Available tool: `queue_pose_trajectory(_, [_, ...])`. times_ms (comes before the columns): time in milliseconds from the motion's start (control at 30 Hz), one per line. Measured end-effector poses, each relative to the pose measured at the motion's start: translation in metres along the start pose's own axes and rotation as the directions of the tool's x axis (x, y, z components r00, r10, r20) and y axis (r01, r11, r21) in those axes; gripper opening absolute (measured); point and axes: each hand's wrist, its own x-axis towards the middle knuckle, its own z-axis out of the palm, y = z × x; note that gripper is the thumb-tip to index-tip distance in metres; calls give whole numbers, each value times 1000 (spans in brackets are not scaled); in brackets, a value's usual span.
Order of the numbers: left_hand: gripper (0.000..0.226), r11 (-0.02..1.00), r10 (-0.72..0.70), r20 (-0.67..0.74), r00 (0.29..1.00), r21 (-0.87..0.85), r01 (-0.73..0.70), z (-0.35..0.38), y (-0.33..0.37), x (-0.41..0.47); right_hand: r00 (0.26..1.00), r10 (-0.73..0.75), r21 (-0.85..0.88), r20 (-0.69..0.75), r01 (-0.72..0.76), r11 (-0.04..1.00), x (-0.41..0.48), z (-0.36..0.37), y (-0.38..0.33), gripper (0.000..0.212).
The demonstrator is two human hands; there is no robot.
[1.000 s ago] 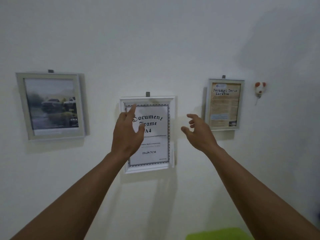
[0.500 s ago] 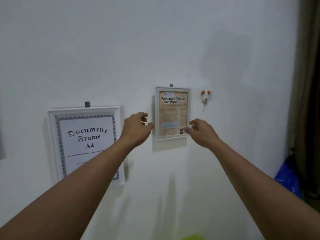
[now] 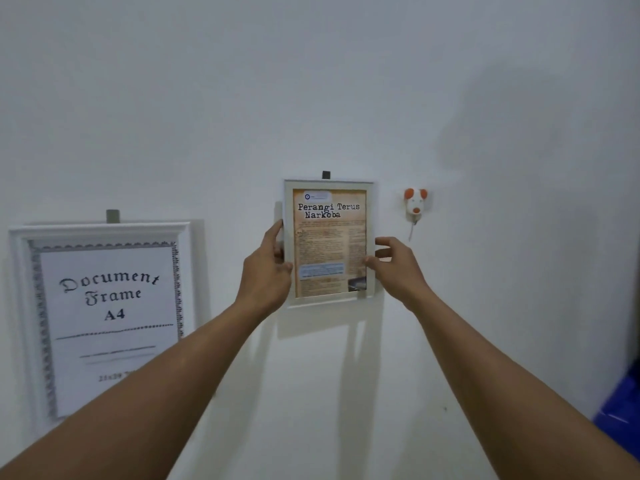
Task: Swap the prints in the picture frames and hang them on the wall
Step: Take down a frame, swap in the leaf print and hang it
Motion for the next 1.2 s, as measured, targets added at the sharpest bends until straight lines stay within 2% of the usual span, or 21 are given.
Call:
queue_pose_trajectory(200, [84, 999, 45, 25, 999, 4, -45, -2, -6, 3, 1000, -22, 123, -3, 22, 992, 4, 4, 6, 36])
queue_pose_trajectory(367, [82, 998, 46, 35, 998, -40, -45, -16, 1, -2, 999, -25, 182, 26, 20, 983, -8, -4, -5, 37])
queue_pose_trajectory(533, [79, 993, 27, 56, 998, -114, -21, -52, 11, -24, 995, -70, 186, 71, 55, 981, -44, -6, -38, 61])
queue_pose_trajectory(767, [62, 953, -113, 91, 989, -273, 134, -139, 12, -100, 989, -39, 234, 144, 4, 972, -144, 23, -91, 72])
queue_pose_trajectory(1000, [58, 899, -223, 159, 962, -347, 266, -239, -7, -207, 977, 103, 334, 184, -161, 929, -268, 91, -135, 72])
queue_pose_trajectory(1133, [45, 855, -352, 157, 923, -347, 385, -285, -28, -272, 954, 187, 358, 234, -263, 896, -338, 135, -142, 70])
queue_pose_trajectory(1200, [46, 826, -406, 177, 896, -348, 443, -302, -38, -304, 936, 233, 367, 263, -320, 873, -370, 155, -137, 70])
